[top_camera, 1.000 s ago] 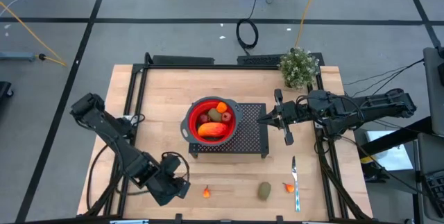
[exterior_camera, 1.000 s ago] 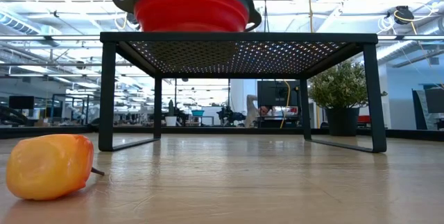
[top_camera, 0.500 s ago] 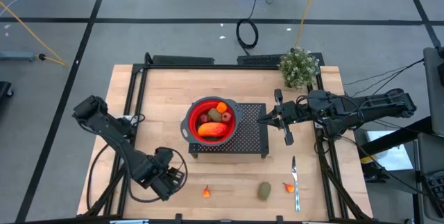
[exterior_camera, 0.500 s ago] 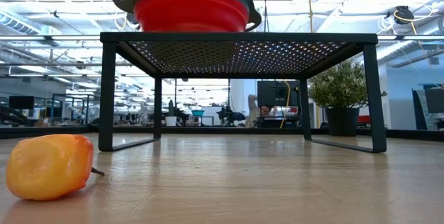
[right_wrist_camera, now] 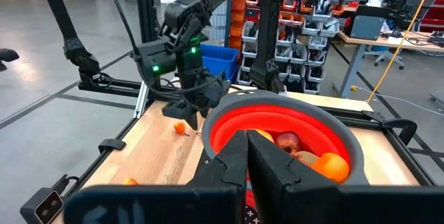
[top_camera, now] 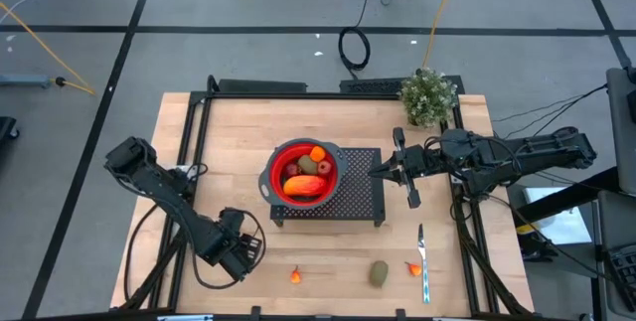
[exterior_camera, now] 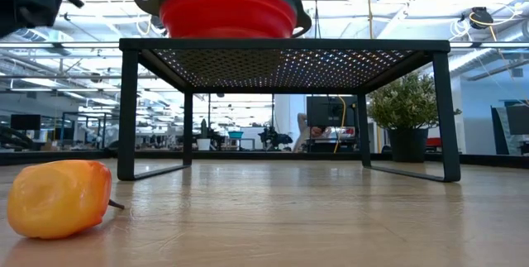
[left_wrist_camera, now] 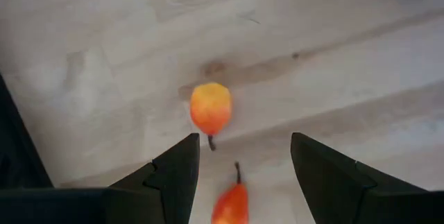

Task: Pick & Place Fruit
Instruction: Put the orange pear into the red strainer bowl on the shelf

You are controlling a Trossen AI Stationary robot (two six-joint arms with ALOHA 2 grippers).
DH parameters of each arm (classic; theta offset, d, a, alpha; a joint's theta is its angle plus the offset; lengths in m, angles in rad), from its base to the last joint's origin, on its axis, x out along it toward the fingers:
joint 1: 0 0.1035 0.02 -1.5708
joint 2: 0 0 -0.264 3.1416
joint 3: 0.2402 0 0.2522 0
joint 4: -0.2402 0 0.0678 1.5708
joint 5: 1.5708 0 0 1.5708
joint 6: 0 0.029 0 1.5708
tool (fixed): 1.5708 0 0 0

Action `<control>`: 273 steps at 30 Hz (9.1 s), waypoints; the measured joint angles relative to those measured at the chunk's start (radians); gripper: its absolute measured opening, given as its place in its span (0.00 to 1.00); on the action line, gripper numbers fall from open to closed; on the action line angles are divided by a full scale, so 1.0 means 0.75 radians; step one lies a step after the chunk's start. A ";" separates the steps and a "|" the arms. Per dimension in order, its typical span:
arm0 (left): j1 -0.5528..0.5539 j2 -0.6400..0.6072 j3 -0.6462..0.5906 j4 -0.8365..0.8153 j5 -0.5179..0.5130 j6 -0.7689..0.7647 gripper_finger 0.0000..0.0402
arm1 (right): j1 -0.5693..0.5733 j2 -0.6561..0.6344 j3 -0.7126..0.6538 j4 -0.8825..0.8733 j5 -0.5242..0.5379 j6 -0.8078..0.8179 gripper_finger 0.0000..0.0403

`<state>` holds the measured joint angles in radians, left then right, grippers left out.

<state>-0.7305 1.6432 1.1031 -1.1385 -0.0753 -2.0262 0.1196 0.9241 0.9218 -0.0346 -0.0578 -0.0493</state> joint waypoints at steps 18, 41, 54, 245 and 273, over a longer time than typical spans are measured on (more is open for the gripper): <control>0.034 0.000 -0.243 0.200 0.090 0.046 0.56 | 0.000 0.000 0.000 0.001 0.000 0.011 0.01; 0.033 -0.004 -0.349 0.305 0.099 0.140 0.48 | 0.000 0.000 0.000 0.001 0.005 0.014 0.01; 0.030 -0.006 -0.350 0.307 0.094 0.160 0.25 | 0.000 0.000 -0.001 0.000 0.005 0.015 0.01; 0.892 -0.110 0.590 0.324 -0.331 2.094 0.27 | -0.055 -0.307 -0.113 0.000 0.011 -0.161 0.01; 0.904 -0.036 0.589 0.286 -0.310 2.071 0.28 | -0.055 -0.307 -0.112 0.001 0.012 -0.160 0.01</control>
<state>-0.0528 1.6165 1.5448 -0.9240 -0.3080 -0.4733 0.0784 0.6941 0.8375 -0.0341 -0.0490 -0.1696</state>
